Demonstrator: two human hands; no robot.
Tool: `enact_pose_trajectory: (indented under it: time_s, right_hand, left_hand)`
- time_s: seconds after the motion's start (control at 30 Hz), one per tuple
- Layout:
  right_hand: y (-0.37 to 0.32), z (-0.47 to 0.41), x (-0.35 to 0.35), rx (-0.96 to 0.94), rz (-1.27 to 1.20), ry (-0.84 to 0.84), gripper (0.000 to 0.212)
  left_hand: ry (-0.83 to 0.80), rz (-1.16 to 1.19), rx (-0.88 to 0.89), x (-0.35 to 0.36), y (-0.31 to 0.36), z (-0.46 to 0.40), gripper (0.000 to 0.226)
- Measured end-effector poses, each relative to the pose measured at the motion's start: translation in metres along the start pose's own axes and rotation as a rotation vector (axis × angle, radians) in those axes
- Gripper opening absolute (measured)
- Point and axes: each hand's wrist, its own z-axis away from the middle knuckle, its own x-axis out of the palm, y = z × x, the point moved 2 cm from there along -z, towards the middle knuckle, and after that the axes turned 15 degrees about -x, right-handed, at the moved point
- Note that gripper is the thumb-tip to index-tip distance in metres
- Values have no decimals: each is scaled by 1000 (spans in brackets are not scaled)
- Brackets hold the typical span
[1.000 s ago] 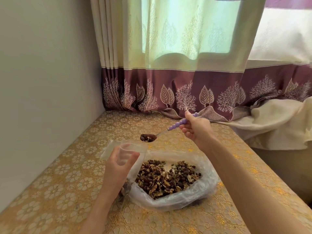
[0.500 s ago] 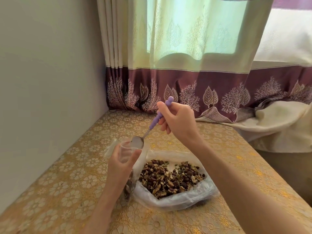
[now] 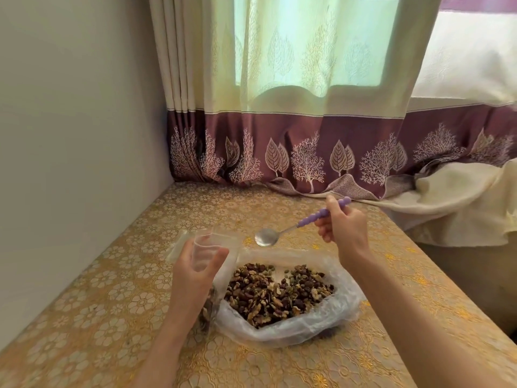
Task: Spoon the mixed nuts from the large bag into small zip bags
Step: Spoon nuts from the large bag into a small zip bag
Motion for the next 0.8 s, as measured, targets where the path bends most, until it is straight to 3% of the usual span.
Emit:
enact_pose_trajectory:
  time_s: [0.13,0.27,0.43,0.6,0.8]
  right_hand:
    - [27,10,-17,38,177,-71,40]
    - [41,16,-24,37,273,-126,41]
    - [47,23,-17,167,184,-204,40]
    - [48,31,-2,303,41,-312,57]
    - [51,34,-2,337,4,-240,47]
  left_hand:
    - [1,-29,5,0,1,2,96]
    - [-3,-27,-1,0,2,2,90]
    - [-3,-30,0,0,1,3,92]
    - [-10,-10,-3,1,0,2,88]
    - [-17,-13,-5,1,1,3,94]
